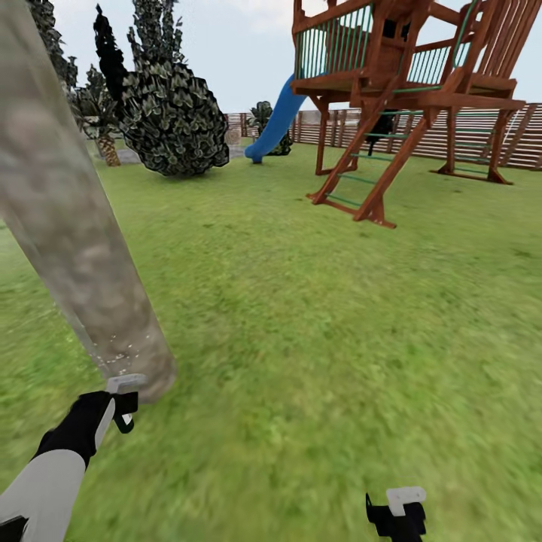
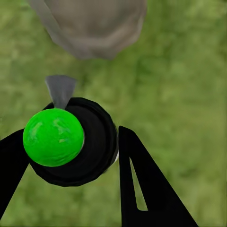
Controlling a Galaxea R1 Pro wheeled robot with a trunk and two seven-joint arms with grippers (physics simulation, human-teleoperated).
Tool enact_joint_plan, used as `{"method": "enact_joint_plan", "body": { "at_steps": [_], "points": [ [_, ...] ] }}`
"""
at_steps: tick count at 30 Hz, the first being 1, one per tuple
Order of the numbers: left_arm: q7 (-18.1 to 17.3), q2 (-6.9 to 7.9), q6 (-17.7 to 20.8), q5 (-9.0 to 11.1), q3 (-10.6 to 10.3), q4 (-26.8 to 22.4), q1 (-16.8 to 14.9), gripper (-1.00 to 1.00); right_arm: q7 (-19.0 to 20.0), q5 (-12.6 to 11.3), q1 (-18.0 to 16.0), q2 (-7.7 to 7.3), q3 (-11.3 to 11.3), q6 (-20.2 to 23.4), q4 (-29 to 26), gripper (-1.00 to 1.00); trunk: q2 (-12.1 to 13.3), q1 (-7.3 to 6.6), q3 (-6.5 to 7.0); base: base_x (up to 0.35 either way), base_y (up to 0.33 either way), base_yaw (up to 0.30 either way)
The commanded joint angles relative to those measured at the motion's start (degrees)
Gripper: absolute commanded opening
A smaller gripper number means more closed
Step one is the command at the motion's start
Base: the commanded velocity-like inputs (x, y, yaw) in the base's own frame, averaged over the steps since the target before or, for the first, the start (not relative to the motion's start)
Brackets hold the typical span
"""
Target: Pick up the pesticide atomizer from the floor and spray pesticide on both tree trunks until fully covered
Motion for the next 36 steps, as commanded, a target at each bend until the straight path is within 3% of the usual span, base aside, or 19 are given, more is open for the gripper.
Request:
{"method": "enact_joint_plan", "body": {
  "at_steps": [1,13,18,23,25,27,28,29,33,36],
  "points": [
    [-0.3,-0.05,0.3,-0.5,0.2,-0.1,-0.1,-1.00,-0.3,0.6,0.0,0.00,-0.2,-0.1,0.0,1.00,0.0,0.01,-0.05,0.197,-0.216,0.276],
    [-0.3,-0.09,0.4,-0.4,0.4,-0.1,-0.1,-1.00,-0.3,0.6,0.0,0.00,-0.2,-0.1,0.0,1.00,0.0,0.01,-0.05,0.097,-0.249,0.276],
    [-1.0,-0.02,0.9,-0.6,0.3,-1.0,-0.7,-1.00,-0.3,0.6,0.0,-0.08,-0.2,-0.1,0.0,1.00,0.0,0.01,-0.05,-0.012,-0.032,0.276],
    [-1.4,0.22,3.2,-0.8,-0.2,-2.3,-4.4,-1.00,-0.3,0.6,0.0,-0.09,-0.2,-0.1,0.0,1.00,0.0,0.01,-0.05,0.000,-0.001,0.271],
    [-1.5,0.77,5.8,-1.0,-0.3,-2.7,-7.6,-1.00,-0.3,0.6,0.0,-0.09,-0.2,-0.1,0.0,1.00,0.0,0.01,-0.05,0.000,0.000,0.100],
    [-1.6,1.03,9.3,-1.0,-3.1,-2.8,-11.1,-1.00,-0.3,0.6,0.0,-0.09,-0.2,-0.1,0.0,1.00,0.0,0.01,-0.05,0.000,0.000,0.014],
    [-2.5,1.07,10.0,-1.1,-7.1,-2.8,-12.1,-1.00,-0.3,0.6,0.0,-0.09,-0.1,-0.1,0.0,1.00,0.0,0.01,-0.05,0.000,0.000,0.003],
    [-5.0,1.36,10.2,-1.2,-9.3,-2.8,-12.4,-1.00,-0.3,0.6,0.0,-0.09,-0.1,-0.1,0.0,1.00,0.0,0.01,-0.05,0.000,0.000,0.000],
    [-11.6,5.58,10.3,-1.3,-10.4,-2.8,-12.0,-1.00,-0.3,0.6,0.0,-0.09,-0.1,-0.1,0.0,1.00,0.0,0.01,-0.05,0.000,0.000,0.000],
    [-12.8,6.82,10.3,-1.3,-10.5,-2.8,-11.6,-1.00,-0.3,0.6,0.0,-0.09,-0.2,-0.1,0.0,1.00,0.0,0.01,-0.05,0.000,0.000,0.000]
  ]
}}
